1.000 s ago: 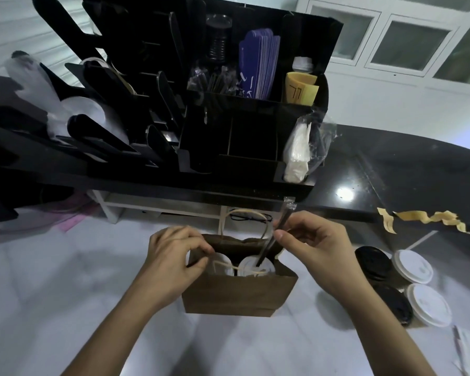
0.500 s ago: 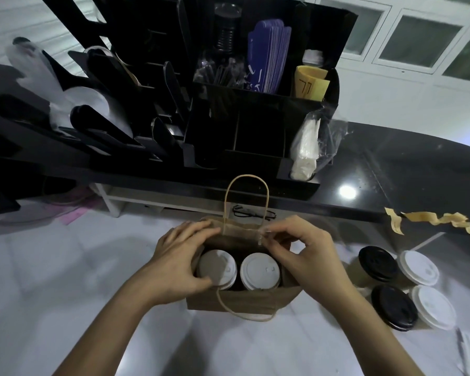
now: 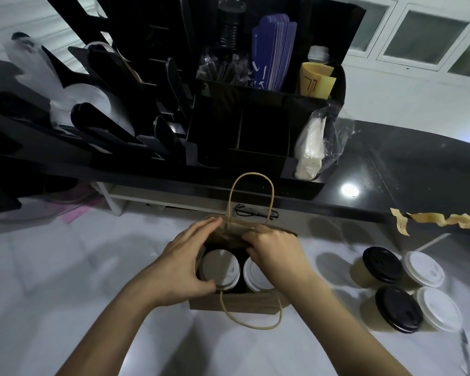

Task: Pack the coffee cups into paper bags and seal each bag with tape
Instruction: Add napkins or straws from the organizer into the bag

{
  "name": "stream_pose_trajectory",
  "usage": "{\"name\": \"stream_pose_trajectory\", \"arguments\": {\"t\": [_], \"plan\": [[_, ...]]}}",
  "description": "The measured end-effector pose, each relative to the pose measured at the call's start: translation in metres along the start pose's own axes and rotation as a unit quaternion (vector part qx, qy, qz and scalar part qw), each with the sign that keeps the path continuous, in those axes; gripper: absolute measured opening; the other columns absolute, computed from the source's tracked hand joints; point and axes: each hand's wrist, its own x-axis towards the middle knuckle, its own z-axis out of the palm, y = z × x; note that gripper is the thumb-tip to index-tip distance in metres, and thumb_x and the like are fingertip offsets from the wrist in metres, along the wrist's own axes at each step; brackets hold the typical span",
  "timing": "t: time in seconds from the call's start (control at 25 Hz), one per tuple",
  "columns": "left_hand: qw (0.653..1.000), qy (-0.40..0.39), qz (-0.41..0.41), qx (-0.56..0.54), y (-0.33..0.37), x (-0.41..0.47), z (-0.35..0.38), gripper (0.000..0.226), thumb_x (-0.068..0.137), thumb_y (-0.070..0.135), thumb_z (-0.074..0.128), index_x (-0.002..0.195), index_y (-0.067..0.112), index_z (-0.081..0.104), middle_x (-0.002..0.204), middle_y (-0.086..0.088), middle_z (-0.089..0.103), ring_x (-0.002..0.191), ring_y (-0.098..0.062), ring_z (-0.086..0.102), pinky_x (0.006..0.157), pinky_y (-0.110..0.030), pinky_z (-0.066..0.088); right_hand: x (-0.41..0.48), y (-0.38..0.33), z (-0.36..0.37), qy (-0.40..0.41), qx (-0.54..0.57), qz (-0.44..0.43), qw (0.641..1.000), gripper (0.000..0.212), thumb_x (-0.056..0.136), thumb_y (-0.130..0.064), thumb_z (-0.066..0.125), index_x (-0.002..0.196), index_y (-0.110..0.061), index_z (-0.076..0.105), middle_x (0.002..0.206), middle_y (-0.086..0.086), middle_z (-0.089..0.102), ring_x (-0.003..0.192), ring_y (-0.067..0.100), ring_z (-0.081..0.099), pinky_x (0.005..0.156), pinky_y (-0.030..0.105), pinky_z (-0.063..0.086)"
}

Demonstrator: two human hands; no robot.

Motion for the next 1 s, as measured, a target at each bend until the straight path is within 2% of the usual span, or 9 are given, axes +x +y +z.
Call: {"name": "stream_pose_trajectory", "arguments": {"t": [0.08, 0.16, 0.4, 0.56, 0.72, 0.88, 1.0], "plan": [[1.000, -0.001, -0.002, -0.003, 0.000, 0.000, 0.000, 0.109, 0.070, 0.037, 0.077, 0.153, 0.052, 0.008, 0.157, 0.030, 0.008, 0.146, -0.003, 0.017, 0.118, -0.035, 0.033, 0.002, -0.001, 0.001, -0.024, 0.012, 0.015, 1.000, 0.022, 0.099, -0.023, 0.056, 0.118, -0.025, 0.066, 0.117, -0.002, 0.067, 0.100, 0.022, 0.067, 0.078, 0.037, 0.057], [1.000, 0.001, -0.001, -0.003, 0.000, -0.001, 0.000, 0.109, 0.070, 0.037, 0.077, 0.153, 0.051, 0.009, 0.157, 0.030, 0.007, 0.146, -0.002, 0.016, 0.119, -0.034, 0.032, 0.001, -0.001, 0.002, -0.034, 0.024, 0.022, 0.999, 0.023, 0.099, -0.026, 0.056, 0.120, -0.027, 0.065, 0.119, -0.004, 0.068, 0.104, 0.021, 0.067, 0.082, 0.038, 0.057], [1.000, 0.001, -0.006, 0.007, -0.002, 0.000, 0.003, 0.108, 0.072, 0.037, 0.078, 0.152, 0.053, 0.008, 0.157, 0.031, 0.005, 0.146, -0.003, 0.016, 0.118, -0.034, 0.033, -0.006, 0.007, -0.001, -0.032, 0.050, 0.029, 0.998, 0.024, 0.097, -0.029, 0.055, 0.118, -0.030, 0.067, 0.116, -0.008, 0.069, 0.103, 0.018, 0.066, 0.081, 0.036, 0.056], [1.000, 0.019, -0.007, 0.016, 0.000, -0.001, 0.002, 0.100, 0.076, 0.034, 0.077, 0.153, 0.051, 0.014, 0.156, 0.031, 0.010, 0.144, -0.001, 0.017, 0.117, -0.031, 0.031, -0.016, 0.010, -0.011, 0.015, 0.097, 0.031, 0.995, 0.019, 0.096, -0.026, 0.059, 0.110, -0.028, 0.072, 0.101, -0.007, 0.070, 0.091, 0.017, 0.065, 0.077, 0.034, 0.053], [0.999, 0.039, -0.013, 0.018, 0.002, -0.003, 0.004, 0.091, 0.081, 0.032, 0.076, 0.152, 0.048, 0.022, 0.155, 0.029, 0.016, 0.140, 0.001, 0.019, 0.115, -0.030, 0.030, -0.036, 0.022, -0.021, 0.102, 0.128, 0.060, 0.985, 0.007, 0.092, -0.021, 0.068, 0.097, -0.024, 0.072, 0.084, -0.011, 0.062, 0.078, 0.013, 0.054, 0.071, 0.030, 0.047], [0.998, 0.052, -0.017, 0.012, 0.005, -0.003, 0.008, 0.081, 0.085, 0.025, 0.073, 0.149, 0.047, 0.028, 0.146, 0.033, 0.020, 0.131, 0.007, 0.021, 0.107, -0.023, 0.031, -0.055, 0.032, -0.023, 0.155, 0.113, 0.113, 0.975, 0.005, 0.091, -0.022, 0.072, 0.096, -0.023, 0.071, 0.094, -0.008, 0.058, 0.086, 0.013, 0.047, 0.075, 0.031, 0.044], [0.996, 0.089, -0.014, 0.019, 0.008, -0.002, 0.009, 0.063, 0.091, 0.025, 0.068, 0.143, 0.047, 0.040, 0.143, 0.031, 0.029, 0.131, 0.006, 0.022, 0.106, -0.024, 0.029, -0.068, 0.036, -0.019, 0.144, 0.130, 0.153, 0.969, 0.009, 0.091, -0.023, 0.071, 0.100, -0.025, 0.073, 0.104, -0.007, 0.059, 0.093, 0.012, 0.048, 0.080, 0.030, 0.044]]}}
